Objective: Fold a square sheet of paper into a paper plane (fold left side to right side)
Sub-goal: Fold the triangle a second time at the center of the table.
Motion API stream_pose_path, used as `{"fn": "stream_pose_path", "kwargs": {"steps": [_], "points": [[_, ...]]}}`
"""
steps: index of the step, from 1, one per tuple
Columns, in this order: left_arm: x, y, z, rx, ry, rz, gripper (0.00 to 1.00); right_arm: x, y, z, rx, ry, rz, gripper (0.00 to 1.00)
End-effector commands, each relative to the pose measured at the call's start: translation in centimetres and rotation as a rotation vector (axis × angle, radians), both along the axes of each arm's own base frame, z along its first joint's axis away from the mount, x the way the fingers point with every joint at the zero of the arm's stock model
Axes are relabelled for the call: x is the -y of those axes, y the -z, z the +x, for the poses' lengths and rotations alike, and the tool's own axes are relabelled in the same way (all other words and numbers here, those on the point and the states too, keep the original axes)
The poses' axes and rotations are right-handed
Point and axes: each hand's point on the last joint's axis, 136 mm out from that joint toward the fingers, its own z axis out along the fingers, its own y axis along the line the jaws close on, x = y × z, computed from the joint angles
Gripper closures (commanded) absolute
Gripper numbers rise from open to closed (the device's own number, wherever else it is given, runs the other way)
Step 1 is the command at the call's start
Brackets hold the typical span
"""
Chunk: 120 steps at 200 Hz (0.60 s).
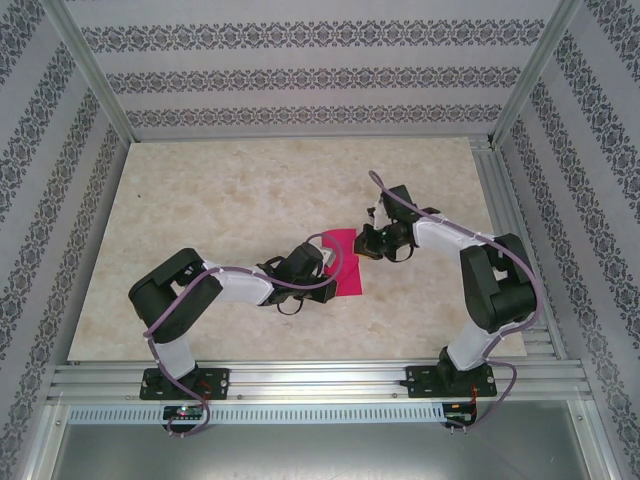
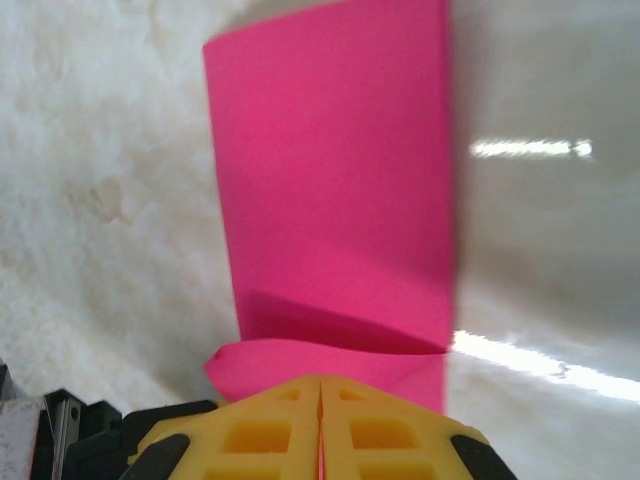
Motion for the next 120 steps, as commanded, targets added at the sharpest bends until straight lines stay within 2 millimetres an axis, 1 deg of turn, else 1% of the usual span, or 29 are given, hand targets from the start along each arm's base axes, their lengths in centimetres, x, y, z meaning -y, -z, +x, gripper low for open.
{"fn": "stream_pose_path", "kwargs": {"steps": [1, 25, 55, 75, 101, 120], "points": [[-3.7, 4.4, -3.4, -0.142, -0.002, 0.186, 0.89, -1.7, 1.5, -1.2, -0.059, -0.011, 0.054, 0.92], [-3.5, 4.2, -3.4, -0.142, 0.003, 0.181, 0.89, -1.8, 3.2, -1.2, -0.085, -0.008, 0.021, 0.92], [-3.0, 3.4, -3.1, -0.132, 0.003, 0.159, 0.88, -0.7, 4.8, -1.2, -0.106, 0.009, -0.042, 0.92], [-2.1, 2.1, -2.5, -0.115, 0.011, 0.123, 0.87, -0.1, 5.6, -1.6, -0.125, 0.004, -0.085, 0.92], [-0.3, -0.3, -1.3, -0.09, 0.035, 0.057, 0.84, 0.6, 6.7, -2.3, -0.155, 0.001, -0.124, 0.92], [0.8, -1.8, -0.2, -0.071, 0.045, 0.021, 0.84, 0.6, 6.9, -2.6, -0.161, -0.006, -0.133, 0.92]]}}
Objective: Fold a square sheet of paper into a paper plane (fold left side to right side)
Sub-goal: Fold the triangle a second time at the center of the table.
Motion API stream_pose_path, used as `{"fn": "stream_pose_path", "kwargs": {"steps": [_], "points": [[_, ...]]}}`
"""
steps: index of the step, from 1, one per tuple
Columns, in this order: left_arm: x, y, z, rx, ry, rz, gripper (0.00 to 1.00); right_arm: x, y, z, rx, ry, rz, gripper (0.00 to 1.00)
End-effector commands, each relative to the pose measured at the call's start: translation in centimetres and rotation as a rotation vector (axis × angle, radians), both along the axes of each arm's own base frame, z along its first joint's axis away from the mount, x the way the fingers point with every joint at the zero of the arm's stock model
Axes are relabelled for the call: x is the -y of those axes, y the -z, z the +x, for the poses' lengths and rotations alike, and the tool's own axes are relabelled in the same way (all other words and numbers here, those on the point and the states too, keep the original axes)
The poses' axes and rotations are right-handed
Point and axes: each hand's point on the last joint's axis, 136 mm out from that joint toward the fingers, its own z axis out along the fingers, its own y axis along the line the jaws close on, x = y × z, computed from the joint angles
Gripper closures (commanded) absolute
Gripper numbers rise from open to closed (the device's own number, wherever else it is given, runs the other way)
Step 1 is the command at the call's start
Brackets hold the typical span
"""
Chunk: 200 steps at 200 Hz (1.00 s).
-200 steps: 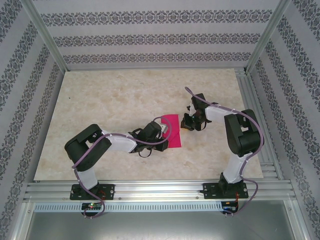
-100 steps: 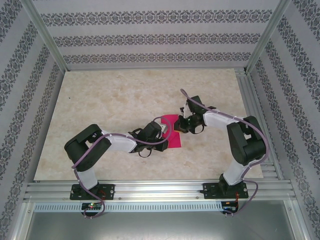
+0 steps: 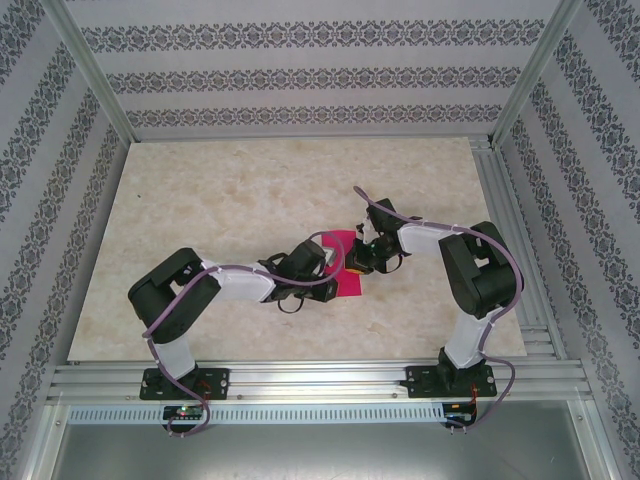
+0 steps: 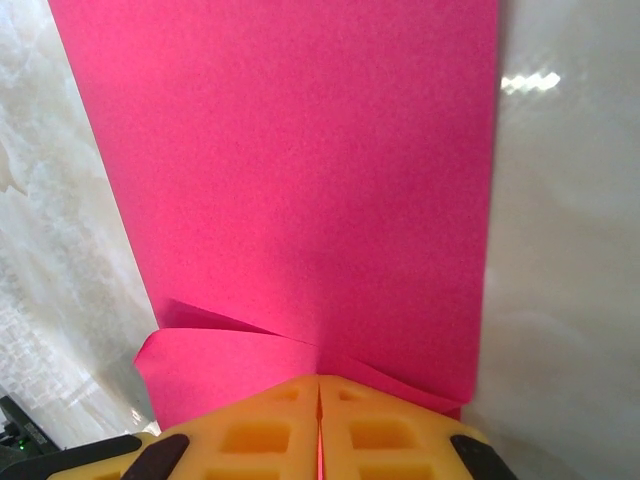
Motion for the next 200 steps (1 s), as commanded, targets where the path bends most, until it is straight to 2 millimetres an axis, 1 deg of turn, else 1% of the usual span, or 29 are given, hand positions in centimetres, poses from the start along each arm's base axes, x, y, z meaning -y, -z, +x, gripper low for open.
{"fn": "stream_pose_path", "kwargs": {"steps": [1, 17, 59, 96, 117, 142, 165, 200], "points": [[0.6, -1.2, 0.1, -0.028, 0.03, -0.004, 0.84, 1.8, 2.5, -0.8, -0.043, 0.005, -0.105, 0.92], [1.0, -1.5, 0.8, -0.018, 0.035, -0.004, 0.84, 1.8, 2.5, -1.0, -0.046, 0.003, -0.106, 0.92], [2.1, -1.3, 1.9, -0.017, 0.04, -0.031, 0.85, 1.8, 2.2, -1.0, -0.042, 0.002, -0.106, 0.92], [2.6, 0.1, 2.3, -0.031, 0.053, -0.008, 0.86, 1.7, 2.4, -1.2, -0.047, -0.002, -0.11, 0.92], [2.0, 0.7, 2.5, -0.032, 0.038, 0.016, 0.86, 1.8, 2.4, -1.3, -0.048, -0.002, -0.116, 0.92], [1.1, 1.1, 2.1, -0.04, 0.032, 0.039, 0.86, 2.1, 2.6, -1.4, -0.05, -0.007, -0.136, 0.92], [0.1, 1.6, 1.1, -0.058, 0.032, 0.06, 0.86, 2.4, 2.9, -1.5, -0.061, -0.003, -0.15, 0.92], [-1.7, 2.9, -1.0, -0.111, 0.045, 0.094, 0.86, 2.6, 3.1, -1.3, -0.066, -0.005, -0.168, 0.92]]}}
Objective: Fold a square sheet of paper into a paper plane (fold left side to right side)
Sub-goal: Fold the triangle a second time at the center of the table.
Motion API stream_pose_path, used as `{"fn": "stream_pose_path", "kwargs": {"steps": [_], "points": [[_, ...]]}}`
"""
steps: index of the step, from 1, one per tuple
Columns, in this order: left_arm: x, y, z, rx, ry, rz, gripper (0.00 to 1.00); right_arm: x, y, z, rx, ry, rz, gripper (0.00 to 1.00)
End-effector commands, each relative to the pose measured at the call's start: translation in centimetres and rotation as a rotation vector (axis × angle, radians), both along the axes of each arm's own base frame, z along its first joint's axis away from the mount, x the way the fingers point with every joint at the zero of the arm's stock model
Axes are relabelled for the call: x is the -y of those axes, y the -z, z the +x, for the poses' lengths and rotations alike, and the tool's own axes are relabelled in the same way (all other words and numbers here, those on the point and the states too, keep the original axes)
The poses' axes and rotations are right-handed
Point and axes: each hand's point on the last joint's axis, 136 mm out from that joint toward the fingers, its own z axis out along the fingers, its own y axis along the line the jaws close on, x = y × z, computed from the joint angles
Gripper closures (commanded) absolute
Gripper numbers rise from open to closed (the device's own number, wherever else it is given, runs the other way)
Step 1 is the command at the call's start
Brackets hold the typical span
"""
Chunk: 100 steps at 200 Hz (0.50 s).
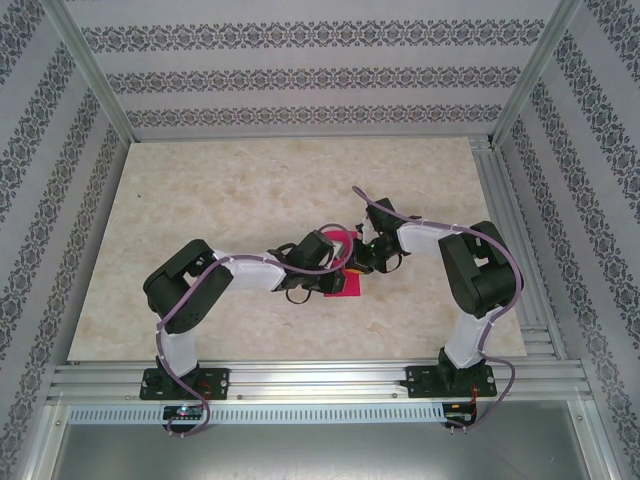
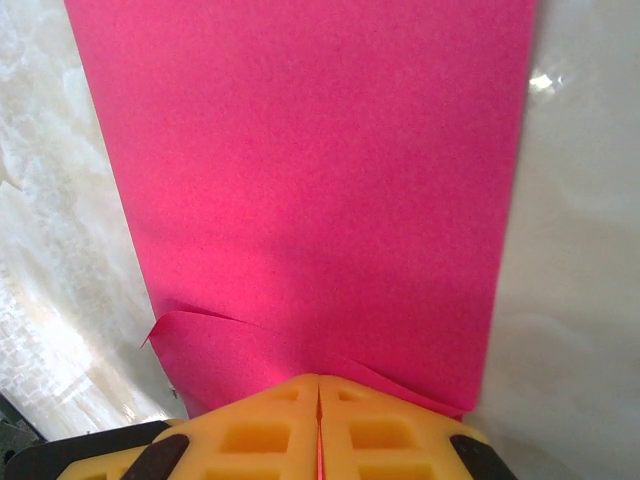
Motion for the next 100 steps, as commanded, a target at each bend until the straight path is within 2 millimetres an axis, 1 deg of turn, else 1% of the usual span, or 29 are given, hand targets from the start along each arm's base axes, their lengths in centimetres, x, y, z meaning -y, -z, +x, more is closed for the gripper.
{"fn": "stream_pose_path", "kwargs": {"steps": [1, 41, 73, 100], "points": [[-3.3, 2.5, -2.6, -0.078, 0.014, 0.102, 0.86, 2.5, 3.1, -1.3, -0.064, 0.012, -0.157, 0.92], [-5.2, 3.0, -4.3, -0.11, -0.003, 0.121, 0.87, 2.6, 3.3, -1.1, -0.072, 0.013, -0.167, 0.92], [-6.3, 3.1, -5.1, -0.117, -0.033, 0.124, 0.87, 2.5, 3.3, -1.0, -0.073, 0.012, -0.165, 0.92], [-7.1, 3.5, -5.6, -0.129, -0.049, 0.136, 0.86, 2.3, 3.1, -1.0, -0.068, 0.009, -0.162, 0.92]]}}
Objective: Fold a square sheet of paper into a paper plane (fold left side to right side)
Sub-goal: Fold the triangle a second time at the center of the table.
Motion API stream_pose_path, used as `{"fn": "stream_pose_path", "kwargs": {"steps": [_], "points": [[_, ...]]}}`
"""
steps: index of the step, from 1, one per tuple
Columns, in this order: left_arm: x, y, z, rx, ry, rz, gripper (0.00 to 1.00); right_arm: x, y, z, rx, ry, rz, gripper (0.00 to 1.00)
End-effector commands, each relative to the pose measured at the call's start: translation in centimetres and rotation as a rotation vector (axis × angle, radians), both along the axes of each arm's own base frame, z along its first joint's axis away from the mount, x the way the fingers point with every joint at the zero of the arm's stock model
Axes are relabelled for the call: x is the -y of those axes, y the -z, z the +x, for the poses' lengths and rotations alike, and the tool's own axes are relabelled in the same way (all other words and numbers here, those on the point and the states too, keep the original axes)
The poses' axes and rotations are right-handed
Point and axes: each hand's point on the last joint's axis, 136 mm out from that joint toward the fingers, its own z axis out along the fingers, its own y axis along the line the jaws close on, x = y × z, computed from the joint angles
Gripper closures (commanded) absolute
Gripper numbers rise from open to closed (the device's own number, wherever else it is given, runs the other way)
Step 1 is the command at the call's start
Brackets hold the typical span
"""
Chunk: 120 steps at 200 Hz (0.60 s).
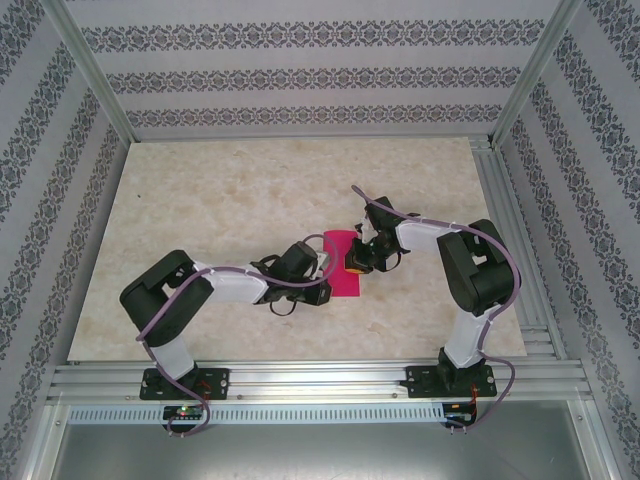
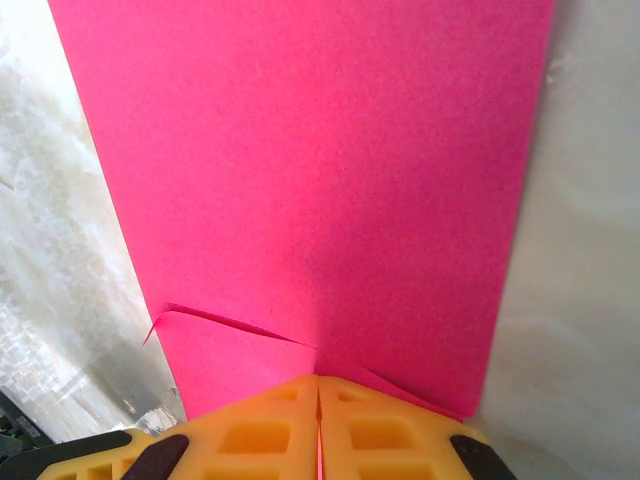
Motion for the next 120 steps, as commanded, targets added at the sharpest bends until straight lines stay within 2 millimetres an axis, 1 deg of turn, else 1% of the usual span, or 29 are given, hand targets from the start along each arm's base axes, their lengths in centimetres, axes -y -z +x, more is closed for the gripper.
{"fn": "stream_pose_path", "kwargs": {"steps": [1, 23, 39, 71, 89, 101, 120], "points": [[-3.7, 3.3, -2.6, -0.122, -0.037, 0.133, 0.86, 2.4, 3.1, -0.9, -0.042, 0.01, -0.151, 0.92], [-4.0, 2.7, -2.5, -0.103, -0.047, 0.132, 0.86, 2.3, 3.1, -1.1, -0.044, 0.009, -0.149, 0.92], [-3.5, 1.3, -2.0, -0.078, -0.043, 0.108, 0.86, 2.3, 3.1, -1.0, -0.041, 0.008, -0.148, 0.92], [-1.2, -2.6, -0.3, -0.017, -0.016, 0.023, 0.86, 2.2, 3.0, -1.1, -0.041, 0.006, -0.145, 0.92], [0.4, -4.0, 0.9, 0.012, 0.005, -0.012, 0.86, 2.1, 3.0, -1.1, -0.038, 0.006, -0.145, 0.92], [1.4, -4.4, 1.7, 0.022, 0.014, -0.025, 0.86, 2.1, 2.9, -1.1, -0.039, 0.006, -0.143, 0.92], [3.0, -4.1, 2.8, 0.022, 0.026, -0.038, 0.86, 2.0, 2.9, -1.1, -0.041, 0.003, -0.143, 0.92]]}}
